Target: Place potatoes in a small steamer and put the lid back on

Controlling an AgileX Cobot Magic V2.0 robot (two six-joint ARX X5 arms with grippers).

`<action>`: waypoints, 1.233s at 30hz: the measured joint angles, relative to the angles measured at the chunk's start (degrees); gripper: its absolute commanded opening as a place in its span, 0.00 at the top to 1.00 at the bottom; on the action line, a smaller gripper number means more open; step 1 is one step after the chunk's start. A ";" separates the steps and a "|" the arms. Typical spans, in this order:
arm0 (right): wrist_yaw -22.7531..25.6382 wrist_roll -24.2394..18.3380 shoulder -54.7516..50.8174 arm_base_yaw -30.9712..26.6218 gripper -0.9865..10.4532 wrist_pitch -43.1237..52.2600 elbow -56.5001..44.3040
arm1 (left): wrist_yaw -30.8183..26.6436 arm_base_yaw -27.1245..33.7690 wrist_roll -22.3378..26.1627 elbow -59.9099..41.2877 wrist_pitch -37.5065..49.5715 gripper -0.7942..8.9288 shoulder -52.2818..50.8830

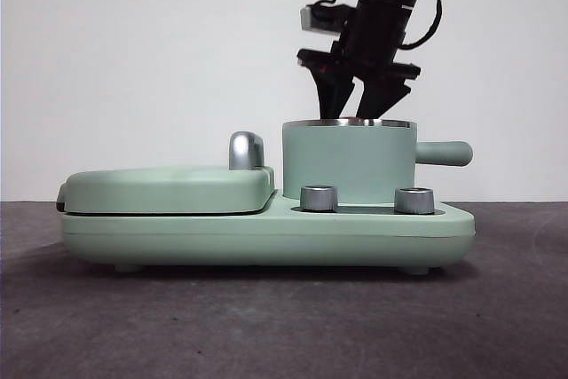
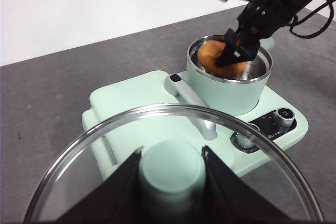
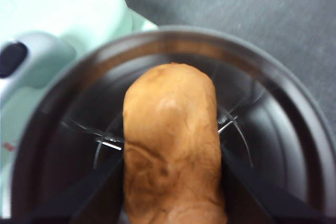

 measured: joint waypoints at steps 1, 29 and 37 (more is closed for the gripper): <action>0.11 -0.11 0.44 0.00 0.73 -0.13 0.00 | 0.00 0.00 0.00 0.00 0.00 0.90 0.00; 2.89 -1.40 -40.26 1.64 0.54 -13.20 -2.32 | 0.74 0.00 0.00 0.00 1.55 0.90 0.04; 3.32 -1.33 -57.66 1.66 0.54 -11.96 -18.14 | 4.76 -0.02 0.00 0.00 4.50 0.90 2.01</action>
